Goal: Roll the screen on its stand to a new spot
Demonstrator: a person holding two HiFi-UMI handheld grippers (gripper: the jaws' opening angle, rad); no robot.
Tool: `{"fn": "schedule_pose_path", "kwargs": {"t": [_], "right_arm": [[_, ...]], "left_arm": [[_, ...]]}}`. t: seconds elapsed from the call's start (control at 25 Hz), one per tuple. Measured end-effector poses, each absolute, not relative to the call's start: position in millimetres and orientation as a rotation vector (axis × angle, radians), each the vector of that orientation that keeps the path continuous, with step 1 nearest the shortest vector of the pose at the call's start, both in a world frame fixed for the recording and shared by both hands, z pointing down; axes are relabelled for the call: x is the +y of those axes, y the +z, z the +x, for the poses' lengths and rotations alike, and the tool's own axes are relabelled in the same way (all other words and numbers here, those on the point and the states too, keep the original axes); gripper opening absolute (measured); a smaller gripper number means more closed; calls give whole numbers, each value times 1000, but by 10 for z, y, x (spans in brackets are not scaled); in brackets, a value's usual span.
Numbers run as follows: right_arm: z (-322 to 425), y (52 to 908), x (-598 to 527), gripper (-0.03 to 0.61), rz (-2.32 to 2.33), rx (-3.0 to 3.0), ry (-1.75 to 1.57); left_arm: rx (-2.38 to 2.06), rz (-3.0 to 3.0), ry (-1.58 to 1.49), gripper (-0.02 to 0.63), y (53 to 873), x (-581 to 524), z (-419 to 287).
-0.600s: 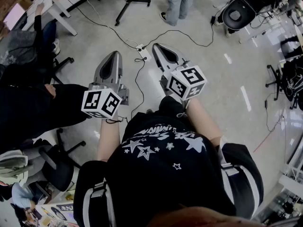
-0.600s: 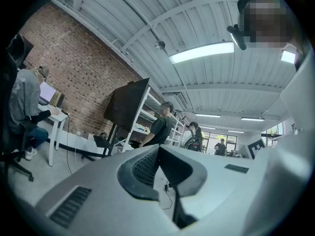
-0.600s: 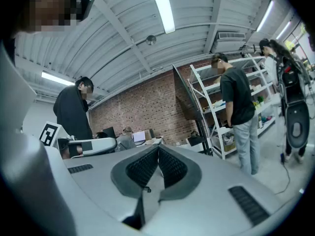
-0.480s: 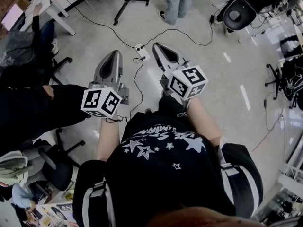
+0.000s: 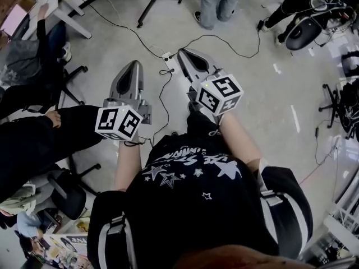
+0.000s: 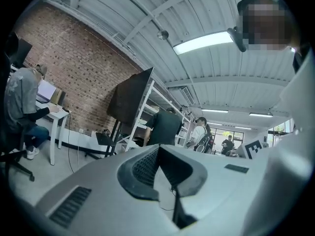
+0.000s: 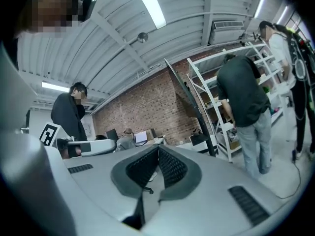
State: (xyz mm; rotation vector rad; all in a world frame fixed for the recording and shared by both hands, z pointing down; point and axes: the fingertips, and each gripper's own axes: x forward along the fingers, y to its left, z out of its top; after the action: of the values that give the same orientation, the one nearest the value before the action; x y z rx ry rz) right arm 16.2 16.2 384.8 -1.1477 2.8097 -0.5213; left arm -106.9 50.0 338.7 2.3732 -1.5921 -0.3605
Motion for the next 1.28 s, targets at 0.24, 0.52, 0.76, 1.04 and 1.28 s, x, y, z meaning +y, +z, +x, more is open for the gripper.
{"fn": "schedule_pose_path", "kwargs": {"t": [0.24,0.52,0.76,1.04,1.28], "right_arm": [[356,3804,-374,6,-1089,2806,-536],[581,3771,-871,6,-1027,2813,-544],[535,3760,-1134,7,-958,2835,-544],[389,3768,-1395,8,-978,2838,-540],[372,3675,-1795,8,-1062,2833,-482]], "left_arm": [[-1631,2360,-348,11,3340,38,-877],[-1704,2311,-334,11,3338,-266,-674],[-1783,2266,-330,11,3352,-403,-750],[-1785,2264,-350,11,3332,-698,-910],[-1697,2310,-395,11,3363,-1231,-962]]}}
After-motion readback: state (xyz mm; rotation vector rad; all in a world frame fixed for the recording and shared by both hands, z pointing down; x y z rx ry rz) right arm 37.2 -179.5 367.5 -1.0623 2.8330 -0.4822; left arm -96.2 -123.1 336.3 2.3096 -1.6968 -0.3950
